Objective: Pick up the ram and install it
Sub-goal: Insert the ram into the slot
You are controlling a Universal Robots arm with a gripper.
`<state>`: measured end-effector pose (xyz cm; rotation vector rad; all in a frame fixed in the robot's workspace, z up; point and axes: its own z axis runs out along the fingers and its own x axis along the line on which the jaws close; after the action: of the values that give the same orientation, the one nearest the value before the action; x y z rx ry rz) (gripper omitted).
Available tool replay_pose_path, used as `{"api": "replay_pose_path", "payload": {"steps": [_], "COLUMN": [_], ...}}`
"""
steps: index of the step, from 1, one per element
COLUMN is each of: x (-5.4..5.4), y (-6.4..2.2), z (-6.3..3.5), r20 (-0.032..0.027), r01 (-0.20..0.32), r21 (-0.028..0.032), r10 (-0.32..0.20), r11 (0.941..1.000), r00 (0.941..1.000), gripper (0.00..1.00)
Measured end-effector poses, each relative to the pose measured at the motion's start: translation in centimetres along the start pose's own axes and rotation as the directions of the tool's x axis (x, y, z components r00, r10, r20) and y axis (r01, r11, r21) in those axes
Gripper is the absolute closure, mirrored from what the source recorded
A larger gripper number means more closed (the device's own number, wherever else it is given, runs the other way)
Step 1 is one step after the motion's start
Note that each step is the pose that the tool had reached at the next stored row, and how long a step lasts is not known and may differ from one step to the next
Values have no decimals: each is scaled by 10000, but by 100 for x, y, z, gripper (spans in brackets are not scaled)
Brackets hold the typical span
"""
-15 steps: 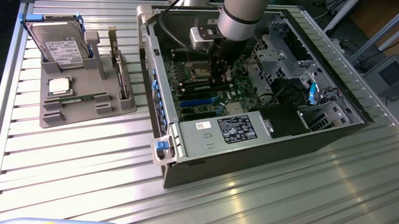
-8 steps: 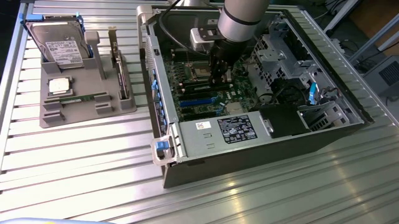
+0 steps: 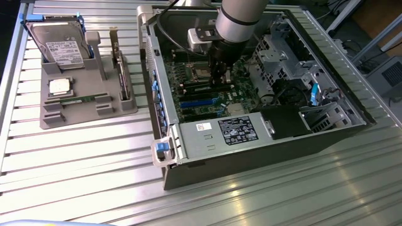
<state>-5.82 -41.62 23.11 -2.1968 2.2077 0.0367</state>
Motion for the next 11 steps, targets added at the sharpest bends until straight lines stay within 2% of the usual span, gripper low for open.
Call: {"api": "replay_pose_path", "payload": {"steps": [11], "x": [7], "y": [0], "z": [19], "r20": [-1], "r01": [0], "r21": [0], "r10": [0], "r11": [10000], "r00": [10000], "gripper": [88]}}
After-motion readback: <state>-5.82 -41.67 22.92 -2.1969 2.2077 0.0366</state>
